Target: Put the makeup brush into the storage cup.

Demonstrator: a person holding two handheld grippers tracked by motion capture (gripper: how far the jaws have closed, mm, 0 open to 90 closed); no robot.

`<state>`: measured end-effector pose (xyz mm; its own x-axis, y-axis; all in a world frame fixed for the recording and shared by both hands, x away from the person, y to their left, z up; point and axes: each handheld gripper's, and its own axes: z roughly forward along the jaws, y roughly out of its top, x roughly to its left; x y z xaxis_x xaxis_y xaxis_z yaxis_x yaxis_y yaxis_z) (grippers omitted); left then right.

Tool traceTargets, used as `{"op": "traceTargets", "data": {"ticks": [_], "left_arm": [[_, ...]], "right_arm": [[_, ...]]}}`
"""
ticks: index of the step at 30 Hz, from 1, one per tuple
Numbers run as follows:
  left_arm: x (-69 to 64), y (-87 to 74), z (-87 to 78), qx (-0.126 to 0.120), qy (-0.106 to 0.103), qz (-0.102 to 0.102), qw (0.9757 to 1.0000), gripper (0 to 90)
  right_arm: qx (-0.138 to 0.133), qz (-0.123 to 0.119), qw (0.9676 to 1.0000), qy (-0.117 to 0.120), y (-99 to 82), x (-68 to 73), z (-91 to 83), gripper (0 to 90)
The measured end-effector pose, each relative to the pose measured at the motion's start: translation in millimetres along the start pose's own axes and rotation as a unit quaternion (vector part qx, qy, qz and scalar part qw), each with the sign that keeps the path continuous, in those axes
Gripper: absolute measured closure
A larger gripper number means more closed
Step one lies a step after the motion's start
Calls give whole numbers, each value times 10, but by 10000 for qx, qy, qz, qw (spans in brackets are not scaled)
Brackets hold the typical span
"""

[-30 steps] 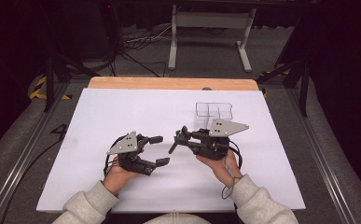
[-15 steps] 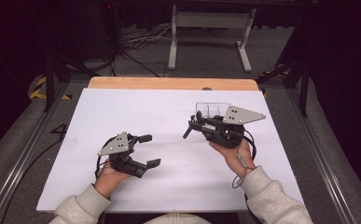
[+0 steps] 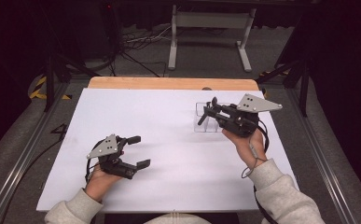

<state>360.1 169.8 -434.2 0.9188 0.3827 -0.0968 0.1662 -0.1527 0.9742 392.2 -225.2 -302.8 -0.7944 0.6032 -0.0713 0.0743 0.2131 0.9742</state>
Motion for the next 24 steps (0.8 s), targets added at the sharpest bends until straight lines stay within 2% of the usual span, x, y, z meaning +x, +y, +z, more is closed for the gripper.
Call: {"op": "traceTargets", "data": {"ticks": [10, 14, 15, 18, 24], "left_arm": [[40, -36, -66, -61, 159, -149, 9997, 67], [45, -38, -72, -90, 254, -278, 9993, 34], [49, -40, -73, -116, 291, -263, 9992, 34], [53, -45, -80, -135, 365, -252, 9989, 27], [55, -50, -83, -121, 410, -239, 9988, 25]], "right_arm": [[2, 86, 9989, -469, 40, -205, -105, 765], [28, 128, 9976, -675, 39, -301, -131, 765], [28, 128, 9976, -675, 39, -301, -131, 765], [34, 171, 9961, -865, 26, -368, -142, 765], [80, 250, 9932, -1136, 10, -472, -146, 765]]}}
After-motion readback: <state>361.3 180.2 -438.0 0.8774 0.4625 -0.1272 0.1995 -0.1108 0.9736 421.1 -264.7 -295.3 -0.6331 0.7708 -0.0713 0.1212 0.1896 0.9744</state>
